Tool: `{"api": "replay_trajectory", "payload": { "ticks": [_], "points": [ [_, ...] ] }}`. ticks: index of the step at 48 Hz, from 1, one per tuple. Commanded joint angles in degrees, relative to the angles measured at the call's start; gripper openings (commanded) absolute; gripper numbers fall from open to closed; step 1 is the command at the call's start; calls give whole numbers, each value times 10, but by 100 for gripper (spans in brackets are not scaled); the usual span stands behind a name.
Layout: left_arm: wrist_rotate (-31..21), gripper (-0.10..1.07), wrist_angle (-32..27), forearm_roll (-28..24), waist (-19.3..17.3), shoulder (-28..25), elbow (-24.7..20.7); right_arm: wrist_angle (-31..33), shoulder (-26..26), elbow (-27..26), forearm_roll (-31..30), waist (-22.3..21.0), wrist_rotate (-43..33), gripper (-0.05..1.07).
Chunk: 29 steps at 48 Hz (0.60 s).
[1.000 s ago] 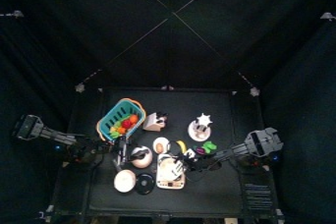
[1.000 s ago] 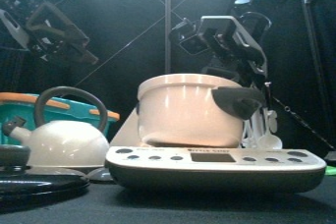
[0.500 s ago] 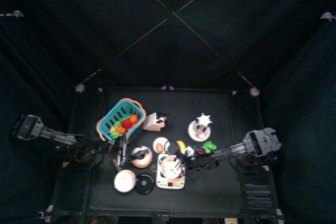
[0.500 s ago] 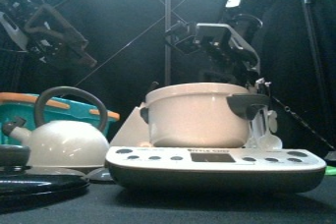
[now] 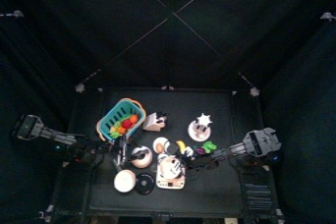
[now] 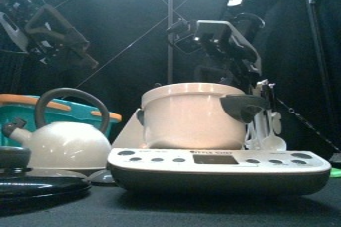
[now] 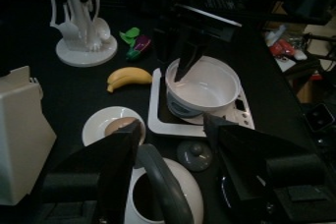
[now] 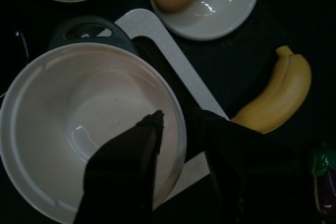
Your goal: Grab pot and place onto stove
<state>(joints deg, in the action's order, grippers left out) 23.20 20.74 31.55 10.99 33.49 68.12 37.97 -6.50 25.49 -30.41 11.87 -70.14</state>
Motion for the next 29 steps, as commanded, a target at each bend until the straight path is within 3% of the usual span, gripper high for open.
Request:
{"api": "replay_trajectory", "payload": {
  "ticks": [1,21,29],
  "points": [
    [0,89,3,0,-1,0,-7,2,11,-4,-6,-4,0,85],
    [-1,89,3,4,-1,0,-4,4,26,-4,-23,0,1,85],
    [-1,89,-4,29,-1,0,4,16,54,-3,-43,2,1,85]
  ]
}}
